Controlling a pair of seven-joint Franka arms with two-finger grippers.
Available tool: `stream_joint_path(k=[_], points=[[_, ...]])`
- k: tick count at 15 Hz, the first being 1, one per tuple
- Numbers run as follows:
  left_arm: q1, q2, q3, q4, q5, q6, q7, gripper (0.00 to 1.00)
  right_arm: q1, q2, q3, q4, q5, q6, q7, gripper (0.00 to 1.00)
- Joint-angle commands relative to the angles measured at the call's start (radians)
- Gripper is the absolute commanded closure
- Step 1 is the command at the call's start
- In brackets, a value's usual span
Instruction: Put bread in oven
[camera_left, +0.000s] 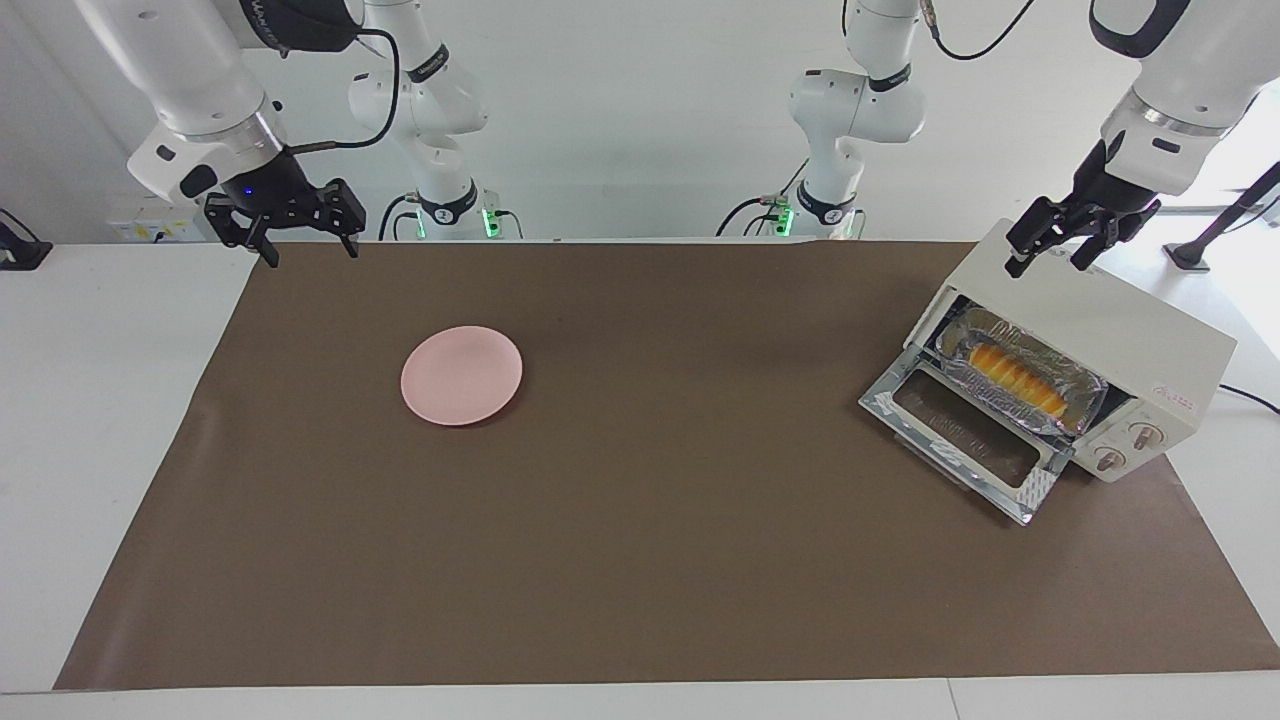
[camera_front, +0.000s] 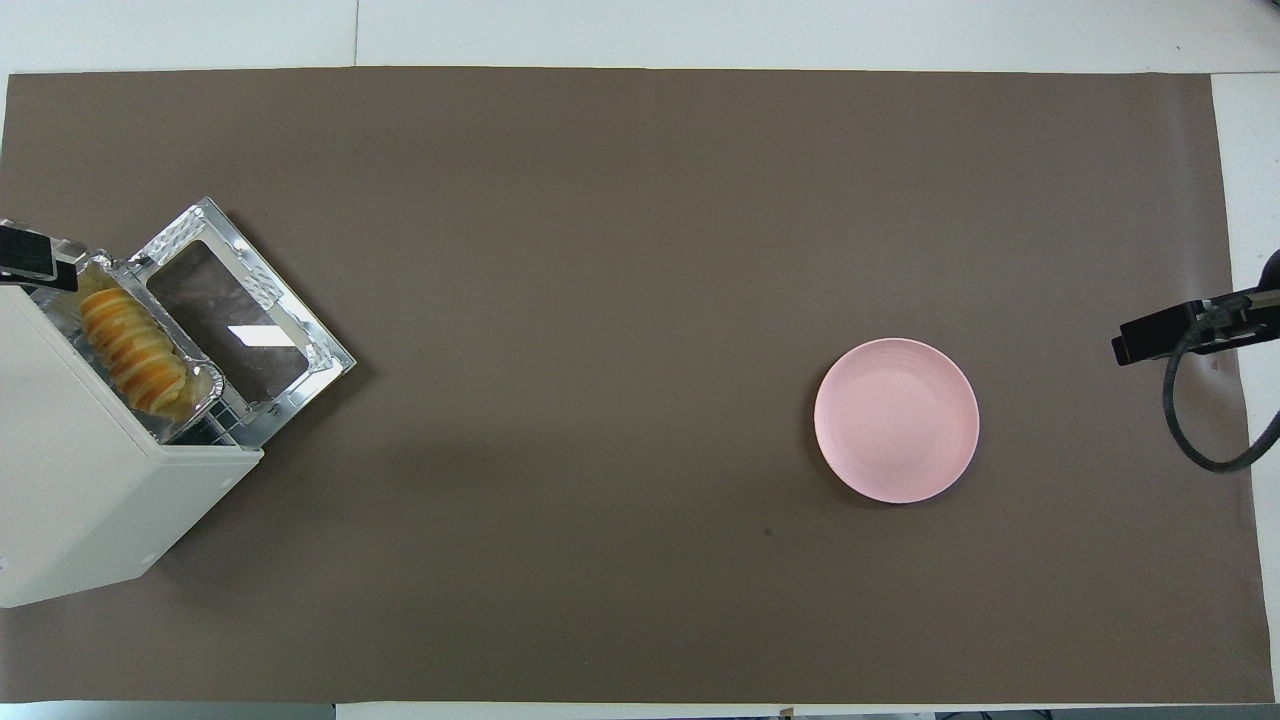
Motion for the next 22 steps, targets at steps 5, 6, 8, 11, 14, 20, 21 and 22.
stream_joint_path(k=[5,6,8,11,14,20,21,22], points=[[0.001,-0.004,-0.014,-0.023,-0.001,0.021,0.017,0.00,-0.018,-0.019,0.014,-0.022,-0.009,0.000,-0.014,0.00],[0.021,-0.011,-0.029,-0.025,-0.001,0.012,0.022,0.00,-0.018,-0.019,0.014,-0.022,-0.007,0.000,-0.014,0.00],[0.235,-0.010,-0.253,-0.020,0.001,-0.004,0.022,0.00,-0.018,-0.019,0.014,-0.022,-0.007,0.000,-0.014,0.00],[0.492,-0.004,-0.543,-0.023,0.024,-0.004,0.022,0.00,-0.018,-0.019,0.014,-0.022,-0.007,0.000,-0.014,0.00],[0.486,0.002,-0.546,-0.020,0.028,-0.022,0.022,0.00,-0.018,-0.019,0.014,-0.022,-0.007,0.000,-0.014,0.00],[0.463,0.013,-0.540,-0.009,0.035,-0.082,0.020,0.00,-0.018,-0.019,0.014,-0.022,-0.007,0.000,-0.014,0.00],[0.461,0.013,-0.540,-0.006,0.057,-0.090,0.020,0.00,-0.018,-0.019,0.014,-0.022,-0.009,0.000,-0.014,0.00],[0.454,0.012,-0.542,-0.008,0.074,-0.091,0.020,0.00,-0.018,-0.019,0.014,-0.022,-0.007,0.000,-0.014,0.00]])
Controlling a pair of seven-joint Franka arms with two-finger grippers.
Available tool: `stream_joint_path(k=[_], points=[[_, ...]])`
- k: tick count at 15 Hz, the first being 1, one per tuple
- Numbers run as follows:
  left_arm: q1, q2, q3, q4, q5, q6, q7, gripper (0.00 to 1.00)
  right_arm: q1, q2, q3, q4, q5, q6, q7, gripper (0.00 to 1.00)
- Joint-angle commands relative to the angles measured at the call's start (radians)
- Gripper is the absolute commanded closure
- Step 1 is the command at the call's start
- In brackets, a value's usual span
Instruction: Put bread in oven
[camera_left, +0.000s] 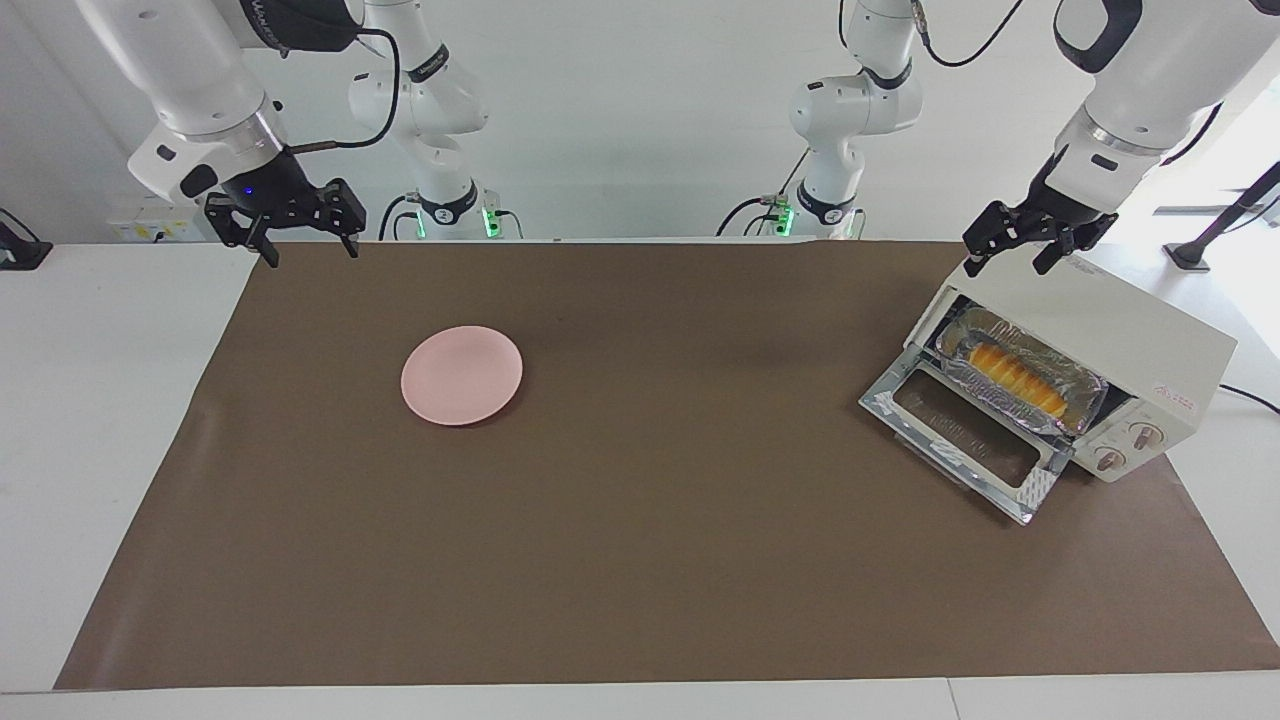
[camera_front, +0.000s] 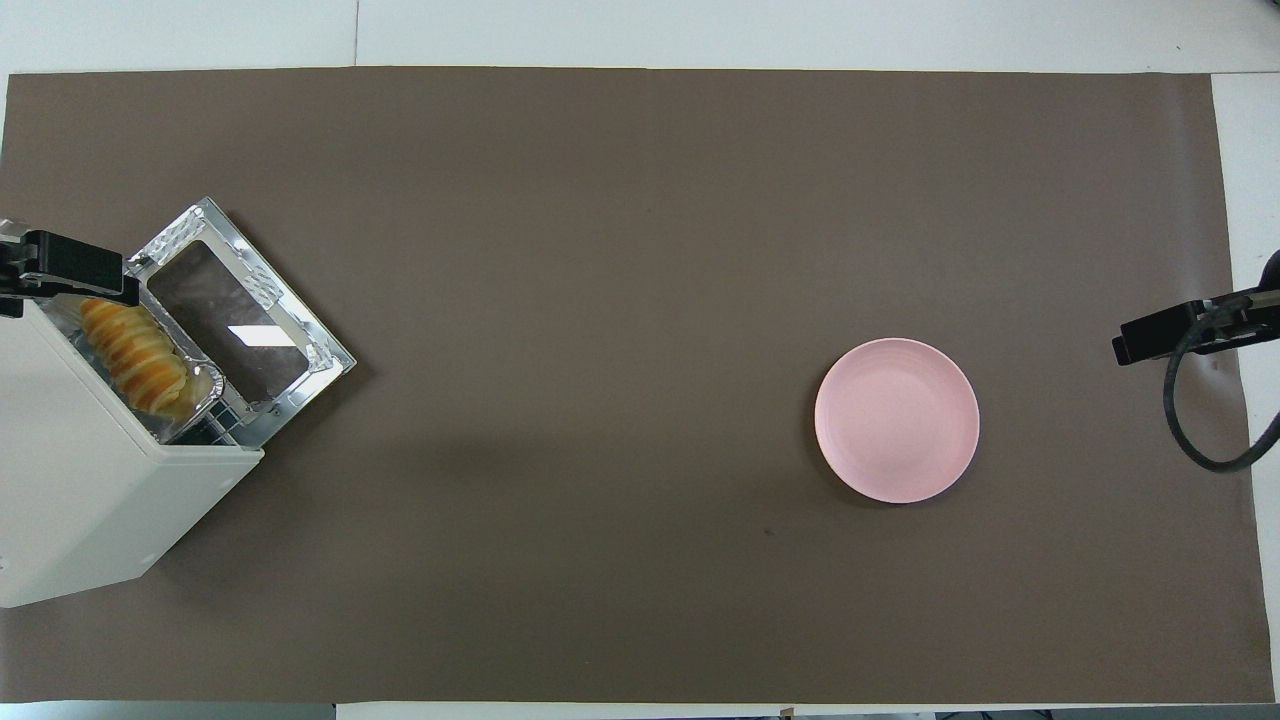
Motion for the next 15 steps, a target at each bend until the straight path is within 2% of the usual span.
stream_joint_path(k=[1,15], points=[[-0.013,0.000,-0.001,0.006,0.047,-0.026,0.009,0.00,-0.018,-0.019,0.014,-0.022,-0.007,0.000,-0.014,0.00],[-0.014,-0.006,-0.006,-0.003,0.044,-0.006,0.001,0.00,-0.018,-0.019,0.014,-0.022,-0.009,0.000,-0.014,0.00]])
